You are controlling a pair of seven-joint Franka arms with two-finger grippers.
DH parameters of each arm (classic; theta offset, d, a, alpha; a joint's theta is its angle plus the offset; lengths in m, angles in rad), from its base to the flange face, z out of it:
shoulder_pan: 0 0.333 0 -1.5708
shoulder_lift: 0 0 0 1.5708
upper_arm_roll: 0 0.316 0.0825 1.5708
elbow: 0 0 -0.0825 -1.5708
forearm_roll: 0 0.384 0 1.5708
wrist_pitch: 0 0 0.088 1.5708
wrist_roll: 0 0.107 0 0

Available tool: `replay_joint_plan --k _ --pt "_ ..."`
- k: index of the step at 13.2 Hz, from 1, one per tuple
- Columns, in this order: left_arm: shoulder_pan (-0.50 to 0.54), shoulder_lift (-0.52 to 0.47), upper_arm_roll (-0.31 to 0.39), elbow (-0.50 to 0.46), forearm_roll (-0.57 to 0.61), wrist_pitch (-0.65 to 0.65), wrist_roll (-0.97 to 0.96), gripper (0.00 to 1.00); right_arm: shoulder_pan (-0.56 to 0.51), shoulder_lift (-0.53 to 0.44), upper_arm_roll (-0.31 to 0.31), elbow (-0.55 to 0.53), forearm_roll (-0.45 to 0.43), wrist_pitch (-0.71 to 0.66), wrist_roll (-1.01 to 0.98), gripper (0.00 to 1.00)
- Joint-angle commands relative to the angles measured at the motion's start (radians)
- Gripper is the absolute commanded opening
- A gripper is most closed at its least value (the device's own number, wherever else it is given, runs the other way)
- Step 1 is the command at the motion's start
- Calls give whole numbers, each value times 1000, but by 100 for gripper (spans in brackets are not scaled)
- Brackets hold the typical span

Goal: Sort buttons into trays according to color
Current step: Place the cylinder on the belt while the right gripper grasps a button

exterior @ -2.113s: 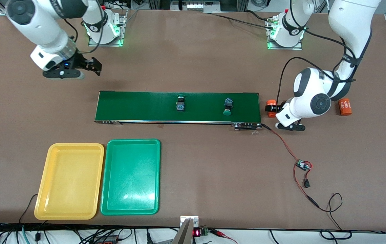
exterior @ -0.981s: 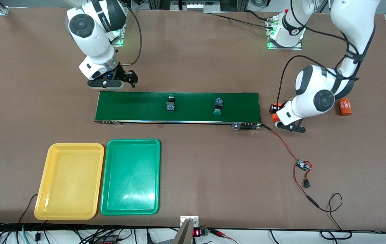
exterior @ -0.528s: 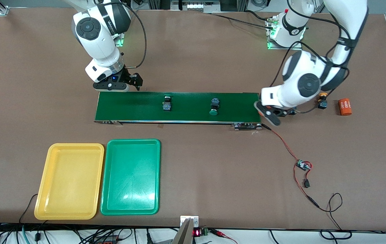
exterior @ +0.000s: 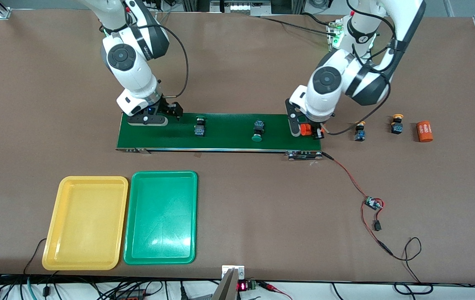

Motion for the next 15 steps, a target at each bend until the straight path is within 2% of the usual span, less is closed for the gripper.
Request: replay_joint_plan --k 1,4,5,6,7,12,15 --pt "-49 48 1 17 87 28 29 0 26 26 -3 36 -7 -3 18 100" --pt "-53 68 1 17 145 30 24 1 31 29 -3 37 -7 -3 24 100" --pt "-70 77 2 18 161 30 18 10 35 40 -3 46 -6 -1 26 100" --pt "-75 78 1 18 168 31 14 38 47 56 -3 62 -6 -1 26 100" --pt "-73 80 1 20 173 45 15 99 54 69 -3 72 -6 -1 26 100" --pt "-60 40 10 57 158 70 31 100 64 142 -3 122 -6 -1 26 100" --pt "23 -1 19 63 155 70 29 100 70 178 -3 135 -6 12 26 100"
